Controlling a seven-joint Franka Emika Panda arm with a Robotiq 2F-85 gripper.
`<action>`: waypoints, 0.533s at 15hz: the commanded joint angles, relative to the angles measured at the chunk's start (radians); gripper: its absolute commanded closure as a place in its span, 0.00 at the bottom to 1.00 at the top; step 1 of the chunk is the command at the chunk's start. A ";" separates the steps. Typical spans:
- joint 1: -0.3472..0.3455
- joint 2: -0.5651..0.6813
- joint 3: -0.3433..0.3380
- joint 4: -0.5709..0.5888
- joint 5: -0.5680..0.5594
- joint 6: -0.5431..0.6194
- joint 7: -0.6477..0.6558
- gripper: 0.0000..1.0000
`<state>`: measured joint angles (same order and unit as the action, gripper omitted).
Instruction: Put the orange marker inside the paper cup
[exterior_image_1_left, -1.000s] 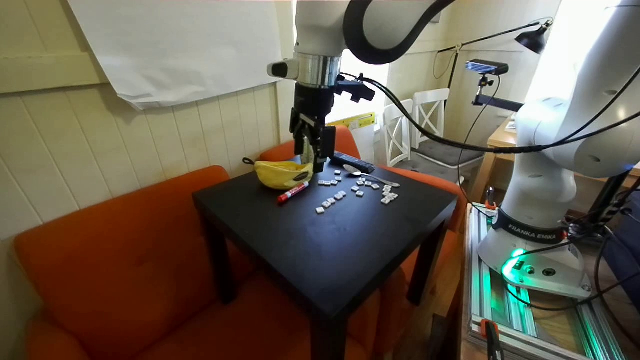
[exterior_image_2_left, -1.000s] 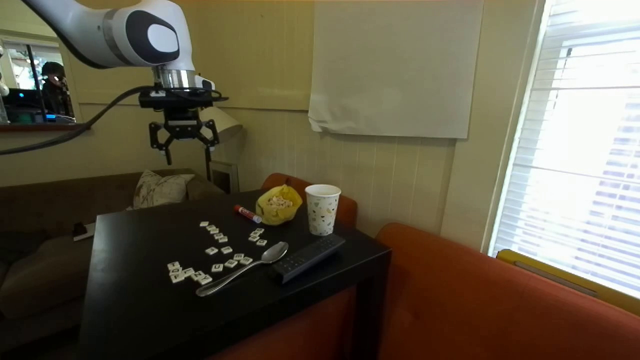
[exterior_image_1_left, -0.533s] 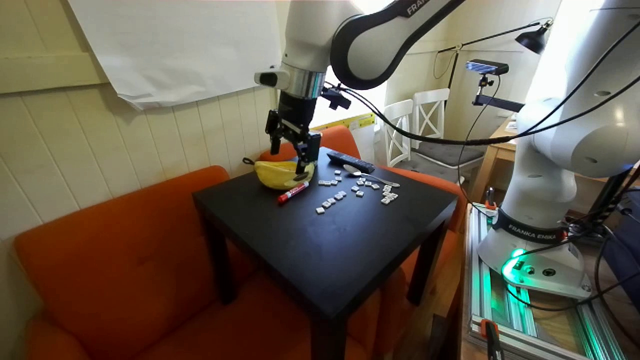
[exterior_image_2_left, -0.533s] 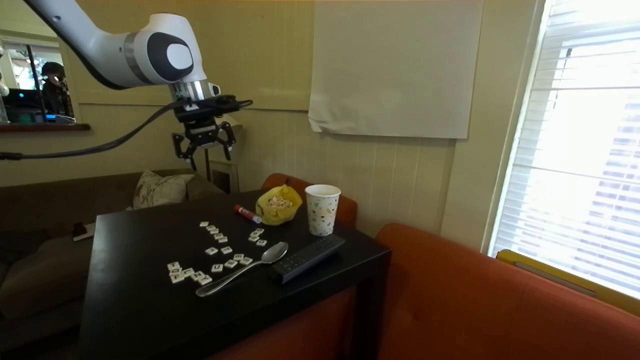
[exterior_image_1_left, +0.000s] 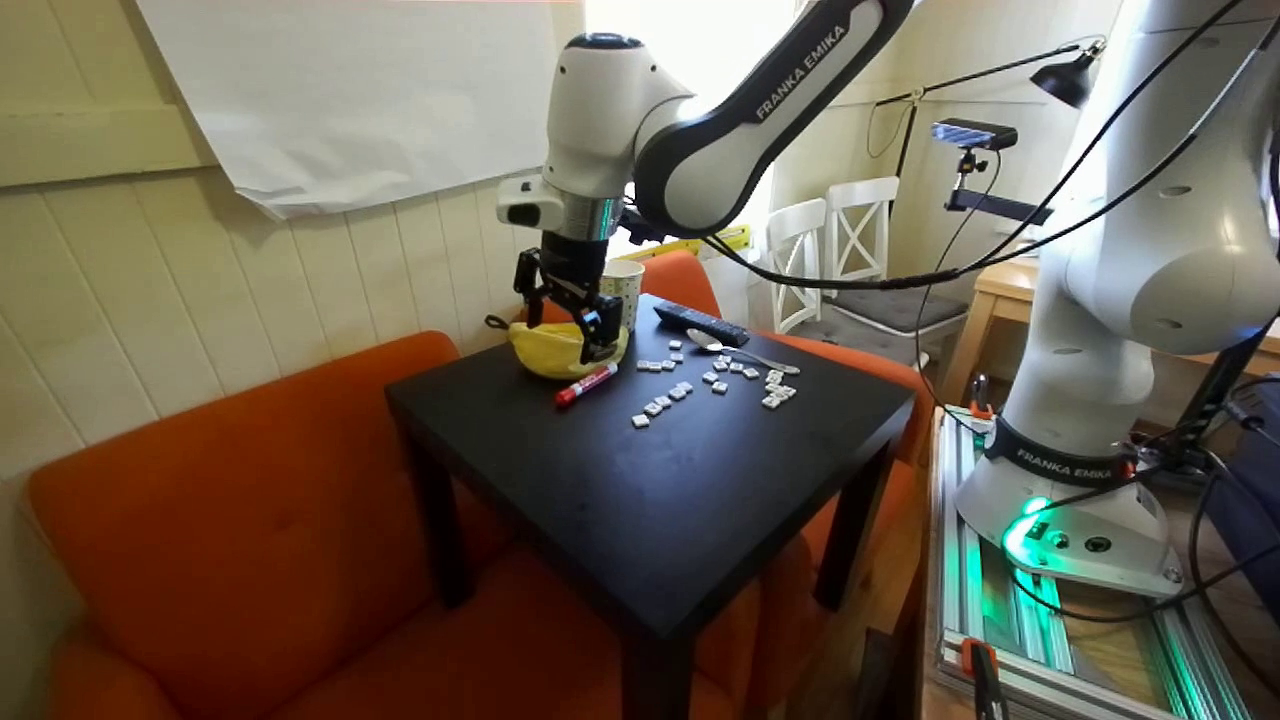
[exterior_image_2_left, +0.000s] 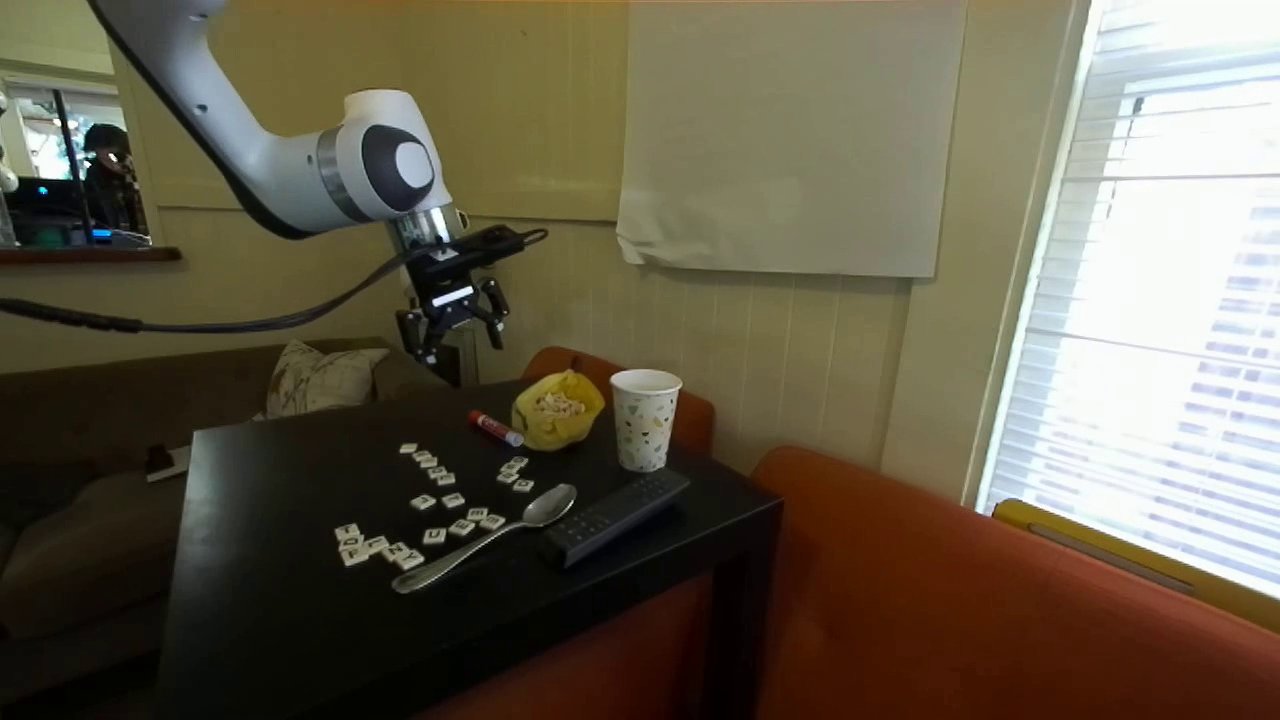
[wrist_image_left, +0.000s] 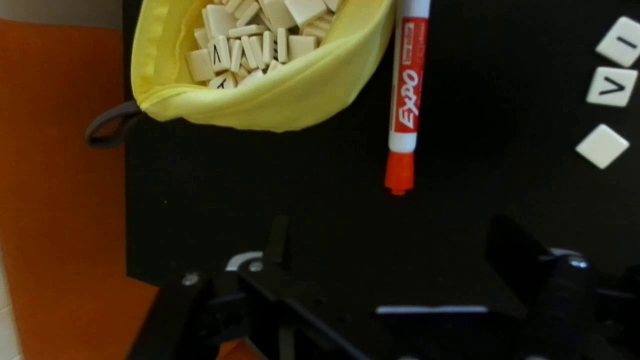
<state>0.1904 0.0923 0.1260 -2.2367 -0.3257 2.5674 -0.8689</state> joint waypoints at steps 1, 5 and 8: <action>-0.022 0.049 -0.002 0.032 -0.081 -0.013 0.033 0.00; -0.031 0.094 0.002 0.046 -0.058 -0.051 0.048 0.00; -0.033 0.127 0.013 0.060 -0.028 -0.067 0.042 0.00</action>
<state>0.1667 0.1737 0.1204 -2.2182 -0.3675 2.5335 -0.8420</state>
